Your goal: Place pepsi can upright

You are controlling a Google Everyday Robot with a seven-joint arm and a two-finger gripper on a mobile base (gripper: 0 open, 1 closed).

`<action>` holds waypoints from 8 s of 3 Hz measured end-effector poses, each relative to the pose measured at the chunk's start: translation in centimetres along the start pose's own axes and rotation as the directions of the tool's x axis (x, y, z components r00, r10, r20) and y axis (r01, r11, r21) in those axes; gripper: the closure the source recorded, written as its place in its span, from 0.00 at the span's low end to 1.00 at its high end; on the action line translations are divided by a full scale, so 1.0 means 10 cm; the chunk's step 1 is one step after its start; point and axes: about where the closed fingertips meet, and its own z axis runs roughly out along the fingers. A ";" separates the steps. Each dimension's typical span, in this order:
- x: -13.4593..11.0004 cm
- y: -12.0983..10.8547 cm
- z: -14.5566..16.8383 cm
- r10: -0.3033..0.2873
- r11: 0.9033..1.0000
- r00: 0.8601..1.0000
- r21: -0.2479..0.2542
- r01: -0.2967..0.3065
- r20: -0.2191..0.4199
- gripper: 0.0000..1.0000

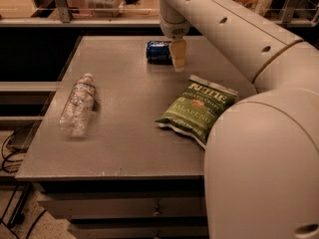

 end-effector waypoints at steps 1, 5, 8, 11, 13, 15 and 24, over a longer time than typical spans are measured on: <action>0.01 -0.07 0.15 0.035 0.999 0.999 0.009 -0.035 0.002 0.00; -0.33 -0.27 0.44 0.018 1.000 0.998 0.001 -0.018 0.064 0.18; -0.26 -0.27 0.41 0.054 0.998 0.996 -0.010 -0.054 0.066 0.88; -0.24 -0.34 -0.35 0.069 0.992 0.941 0.078 -0.100 0.330 1.00; -0.34 -0.06 -0.53 0.118 0.987 0.792 0.020 -0.162 0.599 1.00; -0.46 0.02 -0.50 0.119 0.991 0.784 -0.020 -0.134 0.610 1.00; 0.04 0.26 -0.09 0.403 0.786 0.187 -0.234 -0.573 0.896 0.14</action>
Offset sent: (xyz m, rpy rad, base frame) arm 0.0433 0.0192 -0.0177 0.0457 -0.0262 -0.0187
